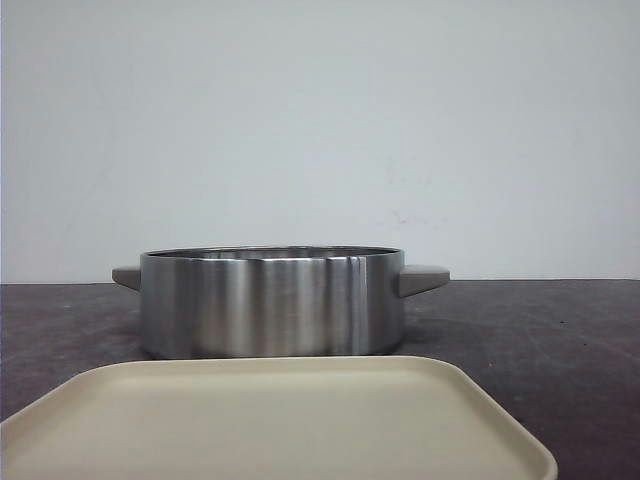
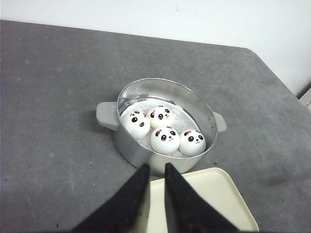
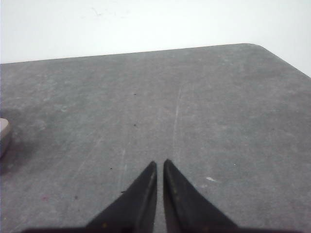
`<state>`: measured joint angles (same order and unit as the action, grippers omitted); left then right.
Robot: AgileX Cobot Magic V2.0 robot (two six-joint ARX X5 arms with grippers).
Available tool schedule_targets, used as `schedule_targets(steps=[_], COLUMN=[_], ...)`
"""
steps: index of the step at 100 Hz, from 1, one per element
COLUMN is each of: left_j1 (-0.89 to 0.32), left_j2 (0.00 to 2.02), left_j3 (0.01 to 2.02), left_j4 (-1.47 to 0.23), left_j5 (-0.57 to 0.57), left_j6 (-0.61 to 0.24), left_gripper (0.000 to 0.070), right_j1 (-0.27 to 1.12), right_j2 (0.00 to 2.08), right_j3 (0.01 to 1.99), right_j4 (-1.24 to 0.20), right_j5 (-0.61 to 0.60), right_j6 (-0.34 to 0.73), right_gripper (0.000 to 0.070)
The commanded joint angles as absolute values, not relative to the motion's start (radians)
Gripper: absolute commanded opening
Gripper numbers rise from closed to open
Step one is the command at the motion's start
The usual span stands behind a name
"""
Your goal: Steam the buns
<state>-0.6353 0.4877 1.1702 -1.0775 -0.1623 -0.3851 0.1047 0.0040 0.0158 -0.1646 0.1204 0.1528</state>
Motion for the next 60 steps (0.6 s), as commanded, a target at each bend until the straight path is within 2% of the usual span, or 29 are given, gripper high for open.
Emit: schedule_targets(steps=[1,52,60], left_j1=[-0.642,-0.642,-0.642], left_j2=[0.489,0.489,0.488], left_j3=[1.182,1.182,1.183], left_j4=[-1.071,-1.073,-1.099], left_j5=[-0.168,-0.168,-0.168], left_j6=[-0.386,-0.386,-0.311], left_gripper=[0.0,0.0,0.0], right_j1=[0.109,0.109,0.109], right_j2=[0.004,0.004,0.004], right_j3=[0.012,0.012,0.012], right_j4=[-0.158,-0.158,-0.158], right_j5=[0.124,0.124,0.124], right_j6=[0.142,0.142,0.142], right_gripper=[0.0017,0.0017,0.0017])
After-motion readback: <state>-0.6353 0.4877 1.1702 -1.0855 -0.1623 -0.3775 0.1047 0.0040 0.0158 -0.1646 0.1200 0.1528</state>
